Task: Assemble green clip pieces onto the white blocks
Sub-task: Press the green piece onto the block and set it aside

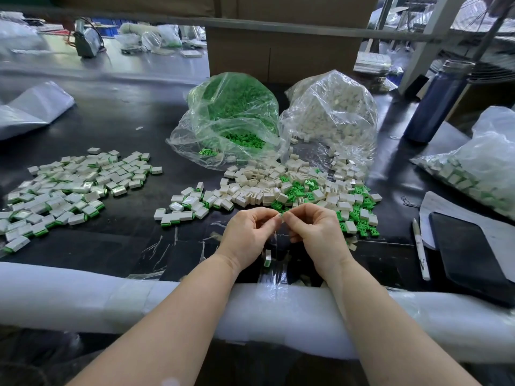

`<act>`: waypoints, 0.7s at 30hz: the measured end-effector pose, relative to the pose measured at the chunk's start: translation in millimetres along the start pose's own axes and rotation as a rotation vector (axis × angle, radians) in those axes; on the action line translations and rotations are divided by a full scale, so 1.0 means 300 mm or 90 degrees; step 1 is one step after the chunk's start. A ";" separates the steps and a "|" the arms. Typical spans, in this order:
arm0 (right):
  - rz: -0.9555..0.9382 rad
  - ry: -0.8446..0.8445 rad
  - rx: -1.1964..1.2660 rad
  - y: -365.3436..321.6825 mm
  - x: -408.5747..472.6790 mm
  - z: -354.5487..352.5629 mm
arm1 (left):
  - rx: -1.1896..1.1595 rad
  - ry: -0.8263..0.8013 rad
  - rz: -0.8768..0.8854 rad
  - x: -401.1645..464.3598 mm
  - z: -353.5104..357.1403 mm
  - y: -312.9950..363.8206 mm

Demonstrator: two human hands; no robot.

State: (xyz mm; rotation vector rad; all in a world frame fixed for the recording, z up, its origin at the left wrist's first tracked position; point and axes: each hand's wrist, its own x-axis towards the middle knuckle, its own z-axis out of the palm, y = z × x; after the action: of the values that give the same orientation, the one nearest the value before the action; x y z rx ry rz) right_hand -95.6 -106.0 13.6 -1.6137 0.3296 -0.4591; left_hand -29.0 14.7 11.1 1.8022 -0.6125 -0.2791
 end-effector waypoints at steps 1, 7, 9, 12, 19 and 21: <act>-0.002 -0.002 0.007 0.000 0.000 -0.001 | -0.015 0.001 -0.002 -0.001 0.000 0.002; -0.012 -0.033 -0.003 0.001 0.001 0.000 | -0.025 0.003 -0.007 -0.002 -0.002 0.003; -0.010 -0.041 0.005 0.001 0.001 0.002 | -0.027 -0.002 -0.009 -0.001 -0.004 0.003; 0.015 -0.038 0.051 0.000 0.004 0.006 | -0.037 -0.010 -0.011 0.004 -0.006 -0.002; 0.024 -0.141 -0.063 -0.012 -0.003 0.013 | -0.011 -0.032 0.031 0.007 -0.006 0.000; 0.030 -0.149 -0.043 -0.019 -0.004 0.009 | -0.011 -0.042 0.036 0.005 -0.005 0.000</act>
State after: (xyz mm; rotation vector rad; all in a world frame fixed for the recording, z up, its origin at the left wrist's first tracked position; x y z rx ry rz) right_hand -95.7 -102.5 18.9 -1.7016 0.2083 -0.2221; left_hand -27.1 15.2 11.8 1.7615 -0.7046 -0.3055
